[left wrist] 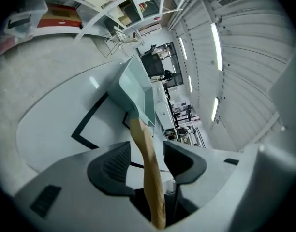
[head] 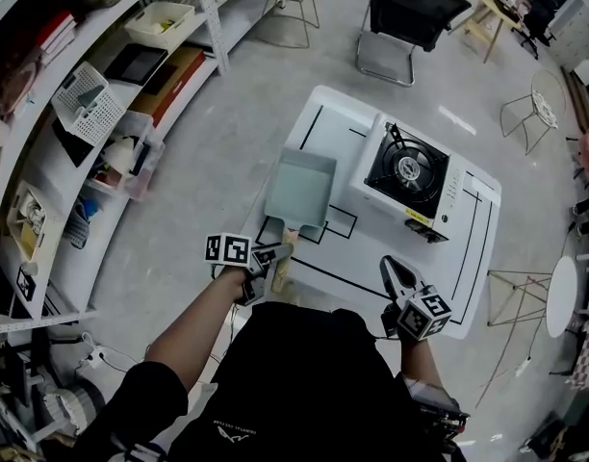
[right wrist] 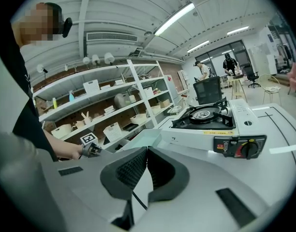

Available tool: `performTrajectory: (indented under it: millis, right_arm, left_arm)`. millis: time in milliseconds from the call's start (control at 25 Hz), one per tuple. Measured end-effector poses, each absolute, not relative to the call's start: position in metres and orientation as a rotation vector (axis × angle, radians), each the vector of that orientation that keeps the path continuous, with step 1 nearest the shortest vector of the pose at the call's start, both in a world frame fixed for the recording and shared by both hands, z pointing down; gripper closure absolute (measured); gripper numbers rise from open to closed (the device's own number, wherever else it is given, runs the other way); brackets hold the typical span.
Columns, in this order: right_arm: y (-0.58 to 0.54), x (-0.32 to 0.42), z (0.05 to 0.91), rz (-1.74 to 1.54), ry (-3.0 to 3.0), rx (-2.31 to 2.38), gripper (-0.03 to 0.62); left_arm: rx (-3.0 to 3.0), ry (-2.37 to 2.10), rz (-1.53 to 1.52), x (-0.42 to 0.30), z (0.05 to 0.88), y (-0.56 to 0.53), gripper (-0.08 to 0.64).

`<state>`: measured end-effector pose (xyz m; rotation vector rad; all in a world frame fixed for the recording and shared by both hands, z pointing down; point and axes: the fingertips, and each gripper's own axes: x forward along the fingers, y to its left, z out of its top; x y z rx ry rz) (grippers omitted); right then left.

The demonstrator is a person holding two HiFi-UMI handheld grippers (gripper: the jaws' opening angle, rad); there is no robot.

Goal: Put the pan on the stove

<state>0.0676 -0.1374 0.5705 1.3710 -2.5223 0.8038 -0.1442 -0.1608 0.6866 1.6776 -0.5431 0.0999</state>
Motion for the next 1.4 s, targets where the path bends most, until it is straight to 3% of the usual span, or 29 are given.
performTrajectory:
  millis: [280, 440, 720, 1400]
  right_arm:
    - [-0.139, 0.077, 0.575, 0.844, -2.479, 1.42, 0.566]
    - [-0.139, 0.078, 0.576, 0.862, -2.465, 1.433, 0.566]
    - [-0.144, 0.078, 0.577, 0.877, -2.457, 1.428, 0.566]
    - [-0.137, 0.08, 0.577, 0.898, -2.448, 1.449, 0.566]
  left_arm:
    - [1.611, -0.425, 0.136, -0.128, 0.693, -0.163, 0.349]
    - [1.563, -0.392, 0.107, -0.127, 0.696, -0.162, 0.412]
    - [1.484, -0.334, 0.019, -0.126, 0.693, -0.161, 0.443]
    - [1.461, -0.341, -0.16, -0.13, 0.677, -0.156, 0.449]
